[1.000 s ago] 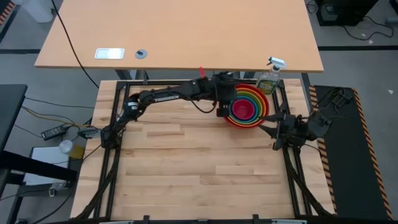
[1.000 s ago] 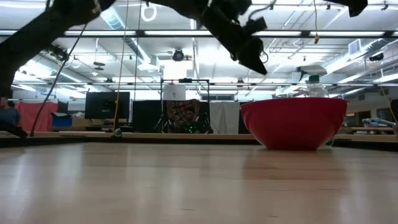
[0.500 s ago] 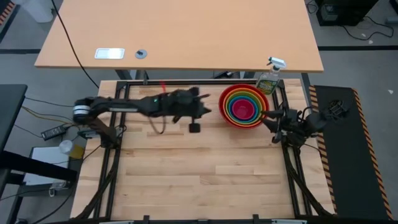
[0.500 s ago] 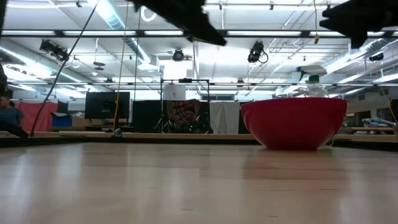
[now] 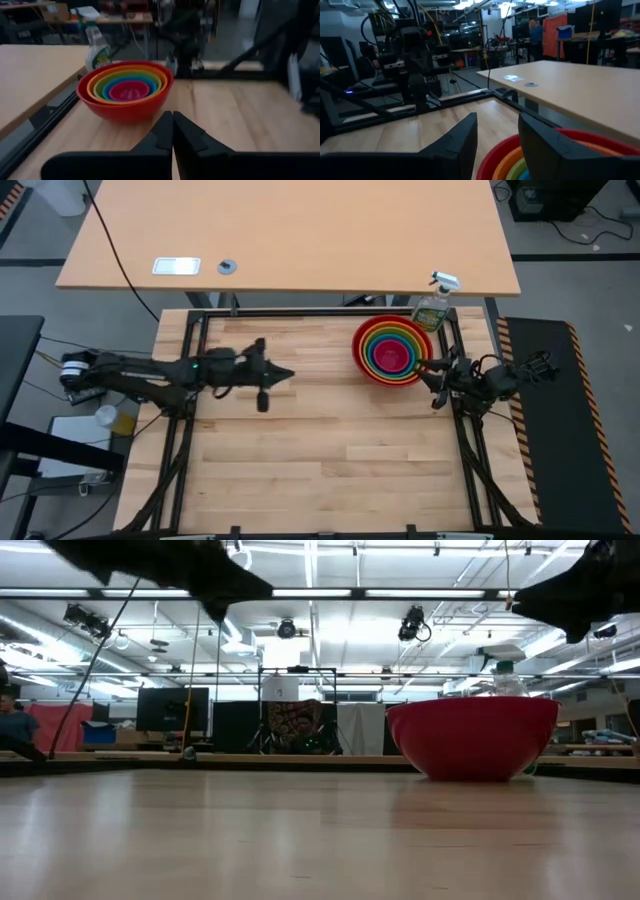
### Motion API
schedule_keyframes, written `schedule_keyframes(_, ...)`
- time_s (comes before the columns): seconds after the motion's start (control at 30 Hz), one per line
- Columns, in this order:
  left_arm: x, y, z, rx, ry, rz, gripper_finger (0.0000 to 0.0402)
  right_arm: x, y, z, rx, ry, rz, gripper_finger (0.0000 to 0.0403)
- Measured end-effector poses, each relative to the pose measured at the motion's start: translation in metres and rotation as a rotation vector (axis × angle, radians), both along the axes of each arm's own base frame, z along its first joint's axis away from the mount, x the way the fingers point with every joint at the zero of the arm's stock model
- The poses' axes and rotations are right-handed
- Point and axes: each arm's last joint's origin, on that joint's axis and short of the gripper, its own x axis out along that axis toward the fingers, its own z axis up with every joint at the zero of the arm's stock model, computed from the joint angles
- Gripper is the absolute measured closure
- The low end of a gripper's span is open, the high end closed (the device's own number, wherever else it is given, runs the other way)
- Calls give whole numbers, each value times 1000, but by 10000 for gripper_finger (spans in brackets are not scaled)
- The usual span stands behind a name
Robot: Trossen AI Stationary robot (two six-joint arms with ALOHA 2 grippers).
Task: Nest bowls inside each other
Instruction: Return to Home Position
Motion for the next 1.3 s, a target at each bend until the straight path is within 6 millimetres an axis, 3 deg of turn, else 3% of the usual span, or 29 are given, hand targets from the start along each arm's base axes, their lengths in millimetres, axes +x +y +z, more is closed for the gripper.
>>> schedule_keyframes(0.2,-36,-2,-19,-91,-125,8,393,5,-1,-16,63,13,-34,253)
schedule_keyframes(0.5,-68,-6,-49,-157,-270,-22,393,14,-2,-41,123,0,-48,253)
schedule_keyframes(0.9,-93,-8,-68,-185,-305,-30,399,16,-10,-40,66,12,-30,254)
schedule_keyframes(1.17,-108,-8,-68,-153,-288,-29,399,5,-16,3,-56,-70,-54,255)
schedule_keyframes(1.3,-117,-8,-70,-126,-275,-29,400,7,-17,-1,-44,-55,-57,255)
